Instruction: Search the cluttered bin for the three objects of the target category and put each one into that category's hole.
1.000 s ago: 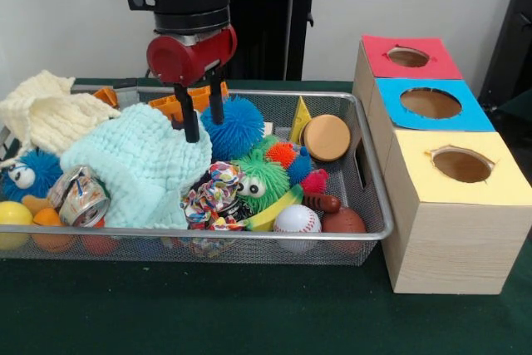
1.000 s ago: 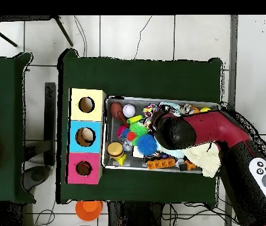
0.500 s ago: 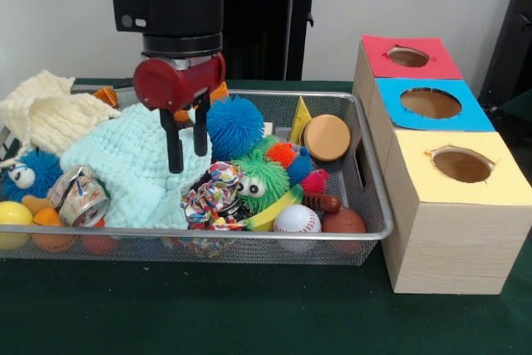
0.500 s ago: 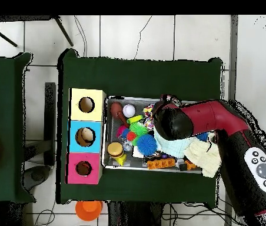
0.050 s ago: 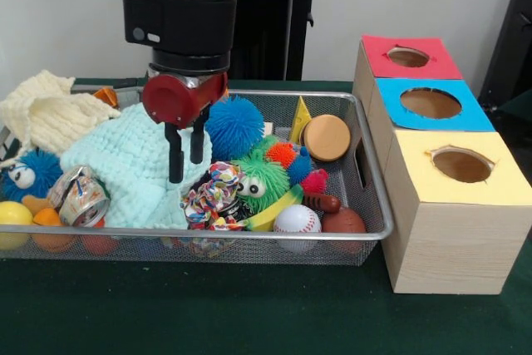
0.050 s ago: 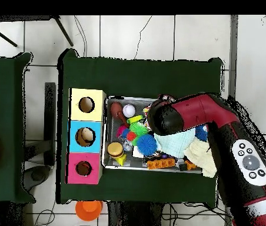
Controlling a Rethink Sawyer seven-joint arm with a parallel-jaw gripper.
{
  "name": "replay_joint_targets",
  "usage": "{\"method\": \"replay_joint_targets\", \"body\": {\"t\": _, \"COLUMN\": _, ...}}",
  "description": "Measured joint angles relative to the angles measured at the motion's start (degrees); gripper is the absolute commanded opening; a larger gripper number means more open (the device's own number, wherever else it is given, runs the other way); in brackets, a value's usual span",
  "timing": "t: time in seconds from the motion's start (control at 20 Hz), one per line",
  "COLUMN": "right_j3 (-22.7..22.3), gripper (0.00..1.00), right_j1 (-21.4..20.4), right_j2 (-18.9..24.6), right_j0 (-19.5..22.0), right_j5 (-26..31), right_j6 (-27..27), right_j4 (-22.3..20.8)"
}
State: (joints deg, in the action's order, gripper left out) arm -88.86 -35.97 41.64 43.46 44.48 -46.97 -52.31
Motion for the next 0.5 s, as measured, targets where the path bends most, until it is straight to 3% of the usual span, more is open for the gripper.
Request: {"method": "replay_joint_targets", "body": {"t": 0.5, "right_j3": 1.85, "gripper": 1.0, "right_j1": 0.29, "right_j2": -2.55, "right_j0": -4.22, "right_j5": 7.59, "right_j6": 0.0, "right_j4": -3.94}}
